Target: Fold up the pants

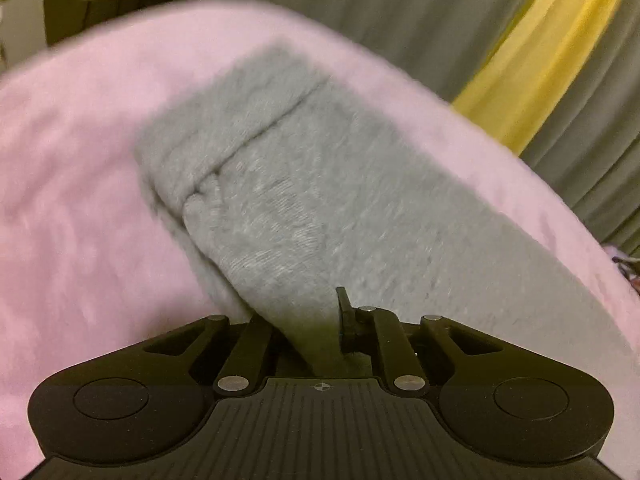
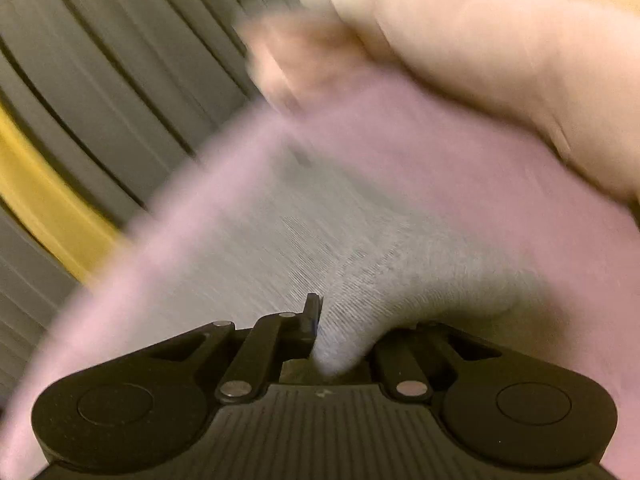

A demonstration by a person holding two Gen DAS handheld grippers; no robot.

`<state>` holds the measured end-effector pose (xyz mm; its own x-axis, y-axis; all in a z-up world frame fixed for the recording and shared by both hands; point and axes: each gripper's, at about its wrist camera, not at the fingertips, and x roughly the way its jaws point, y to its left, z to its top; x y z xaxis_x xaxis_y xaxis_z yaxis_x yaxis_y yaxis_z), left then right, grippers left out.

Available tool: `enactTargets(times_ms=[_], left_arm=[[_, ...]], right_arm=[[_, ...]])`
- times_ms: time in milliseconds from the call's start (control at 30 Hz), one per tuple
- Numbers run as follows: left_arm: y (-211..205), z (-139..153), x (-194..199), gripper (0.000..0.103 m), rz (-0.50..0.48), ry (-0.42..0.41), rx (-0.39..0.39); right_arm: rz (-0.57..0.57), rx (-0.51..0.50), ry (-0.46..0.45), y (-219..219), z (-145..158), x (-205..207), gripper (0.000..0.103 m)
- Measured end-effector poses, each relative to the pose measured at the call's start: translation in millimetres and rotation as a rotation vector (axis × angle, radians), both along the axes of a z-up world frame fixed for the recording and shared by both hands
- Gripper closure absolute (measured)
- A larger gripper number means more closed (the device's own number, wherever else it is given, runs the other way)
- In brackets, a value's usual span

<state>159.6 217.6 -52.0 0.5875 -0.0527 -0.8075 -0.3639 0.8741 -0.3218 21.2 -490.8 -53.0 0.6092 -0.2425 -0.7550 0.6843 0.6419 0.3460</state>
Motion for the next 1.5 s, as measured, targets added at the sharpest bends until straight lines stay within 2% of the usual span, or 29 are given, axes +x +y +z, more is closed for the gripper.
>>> enactTargets(times_ms=[33, 67, 133, 167, 200, 267, 333, 367, 400, 433, 500, 533, 567, 600, 667, 767, 833, 867, 900, 967, 1067, 1167, 1200, 1267, 1333, 1367, 1433, 1467, 1500], left_arm=[[4.3, 1.6, 3.4, 0.090, 0.027, -0.003, -0.025], [5.4, 4.0, 9.4, 0.090, 0.032, 0.004, -0.036], [2.2, 16.7, 12.4, 0.090, 0.012, 0.015, 0.011], [0.7, 26.9, 8.2, 0.090, -0.003, -0.016, 0.031], [-5.5, 39.5, -3.1, 0.090, -0.016, -0.057, 0.038], [-4.9, 45.6, -6.3, 0.090, -0.011, -0.112, 0.006], [1.8, 41.0, -14.7, 0.090, 0.003, -0.113, -0.008], [3.9, 32.4, -15.6, 0.090, 0.008, -0.091, 0.002], [4.3, 28.2, -17.2, 0.090, 0.015, -0.049, 0.014], [5.1, 20.4, -17.1, 0.085, 0.023, 0.006, 0.020], [14.0, 14.6, -22.3, 0.083, 0.051, 0.015, -0.020], [17.6, 19.3, -25.9, 0.077, 0.076, 0.005, -0.034], [20.4, 26.1, -29.6, 0.066, 0.105, 0.006, -0.022], [22.7, 33.6, -30.9, 0.056, 0.144, 0.014, 0.017], [28.5, 49.6, -35.2, 0.046, 0.217, 0.034, 0.103], [22.4, 75.4, -39.6, 0.044, 0.250, -0.007, 0.256], [2.2, 94.5, -43.3, 0.040, 0.243, -0.061, 0.386], [-11.5, 98.5, -40.5, 0.036, 0.207, -0.105, 0.417], [-28.4, 99.7, -39.4, 0.030, 0.154, -0.144, 0.422], [-67.8, 92.2, -31.8, 0.026, 0.017, -0.189, 0.377], [-133.4, 65.2, -14.1, 0.026, -0.185, -0.152, 0.288], [-191.3, 37.4, -1.4, 0.026, -0.310, -0.125, 0.270], [-204.7, 29.3, 1.7, 0.026, -0.337, -0.122, 0.278], [-222.8, 17.5, 5.6, 0.026, -0.380, -0.126, 0.304], [-233.3, 3.2, 12.0, 0.026, -0.416, -0.127, 0.366], [-235.5, -3.0, 14.3, 0.024, -0.433, -0.143, 0.404], [-234.1, -10.9, 17.0, 0.020, -0.467, -0.198, 0.479], [-230.9, -13.8, 18.3, 0.015, -0.478, -0.217, 0.515], [-228.0, -16.2, 17.2, 0.011, -0.481, -0.231, 0.547]], right_arm=[[0.007, -0.025, 0.037, 4.9, -8.4, 1.3, 0.097], [0.011, -0.059, 0.024, 10.0, -7.5, 1.3, 0.097], [0.016, -0.082, 0.049, 13.2, -1.8, 8.5, 0.097], [0.017, -0.078, 0.047, 12.6, 2.4, 12.1, 0.097], [0.016, -0.073, 0.017, 11.8, 9.2, 11.5, 0.097], [0.006, -0.046, -0.129, 6.7, 23.1, 2.8, 0.097], [-0.004, -0.030, -0.246, 4.1, 32.6, -8.9, 0.097], [-0.007, -0.047, -0.252, 1.3, 32.5, -9.7, 0.097], [-0.006, -0.068, -0.228, 2.0, 30.8, -8.4, 0.097], [-0.005, -0.088, -0.162, 1.7, 25.2, -5.2, 0.097], [0.002, -0.108, 0.025, -0.6, 6.2, 6.1, 0.088], [0.001, -0.118, 0.114, -2.3, -1.7, 9.7, 0.088], [0.001, -0.130, 0.115, -2.4, -1.5, 6.4, 0.084], [-0.012, -0.142, 0.096, -1.8, 2.6, 3.0, 0.066], [-0.083, -0.207, 0.150, 1.0, 12.5, 2.3, 0.039], [-0.157, -0.390, 0.277, 10.5, 29.5, 7.8, 0.039], [-0.150, -0.478, 0.261, 24.7, 43.8, 11.6, 0.038], [-0.134, -0.507, 0.229, 35.5, 51.6, 16.1, 0.036], [-0.113, -0.528, 0.194, 47.9, 57.1, 23.6, 0.032], [-0.028, -0.559, 0.130, 82.8, 61.1, 50.7, 0.028], [0.298, -0.574, 0.067, 163.6, 54.0, 92.3, 0.025], [0.617, -0.622, 0.001, 250.6, 41.5, 119.8, 0.024], [0.694, -0.577, -0.040, 268.5, 39.3, 124.7, 0.021], [0.810, -0.415, -0.093, 286.6, 31.2, 138.0, 0.018], [0.869, -0.326, -0.063, 291.4, 14.9, 156.5, 0.018], [0.875, -0.329, -0.039, 288.7, 6.6, 163.9, 0.018], [0.848, -0.395, 0.031, 270.7, -11.3, 177.3, 0.018], [0.820, -0.446, 0.072, 258.2, -18.1, 183.4, 0.015], [0.800, -0.479, 0.082, 244.0, -22.5, 186.4, 0.004]])
